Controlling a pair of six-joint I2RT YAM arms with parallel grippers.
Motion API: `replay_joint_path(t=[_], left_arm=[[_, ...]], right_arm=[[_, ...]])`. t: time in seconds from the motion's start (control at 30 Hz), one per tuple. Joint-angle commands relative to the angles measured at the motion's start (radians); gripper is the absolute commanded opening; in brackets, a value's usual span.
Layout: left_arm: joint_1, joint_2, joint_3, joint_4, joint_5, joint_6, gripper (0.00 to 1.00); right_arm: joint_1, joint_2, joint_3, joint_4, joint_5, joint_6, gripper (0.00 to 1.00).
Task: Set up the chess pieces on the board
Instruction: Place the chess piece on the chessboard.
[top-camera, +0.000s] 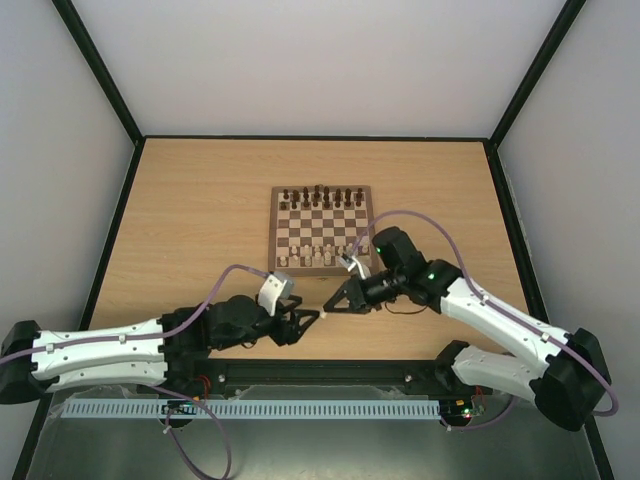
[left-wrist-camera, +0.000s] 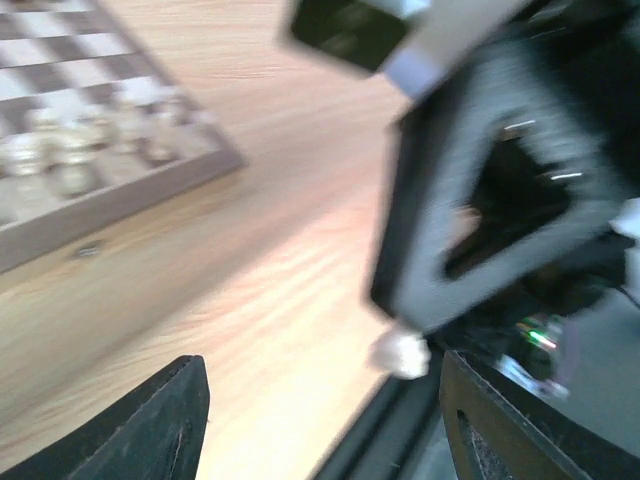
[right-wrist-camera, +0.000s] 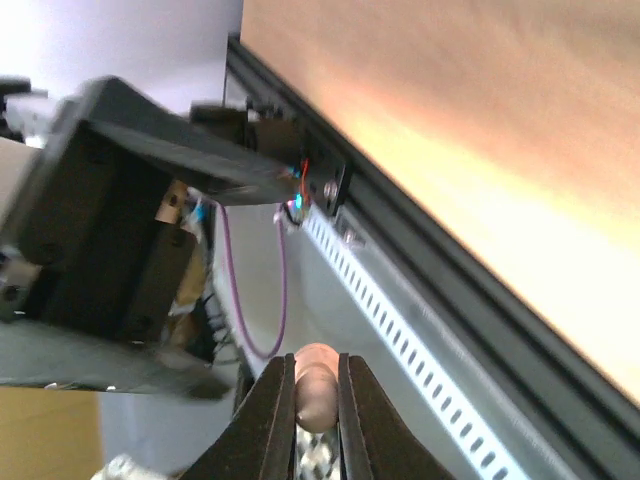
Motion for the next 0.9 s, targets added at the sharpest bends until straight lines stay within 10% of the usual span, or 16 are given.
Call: replay_joint_path(t=[0.0, 0.43, 0.87], left_arm=[[0.086, 0.013, 0.033, -0.182, -0.201, -0.161, 0.67], [0.336, -0.276, -0.073, -0.432, -0.411, -0.399, 0.76], [0.36, -0.311, -0.088, -0.413, -0.374, -0.362, 0.77]], right_arm=[[-0.004, 0.054, 0.159, -0.151, 0.245, -0.131, 0.01], [0.111, 0.458, 0.682, -0.381, 0.919, -0.292, 0.01], [0.173, 0.974, 1.21, -0.629, 1.022, -0.386, 0.01]])
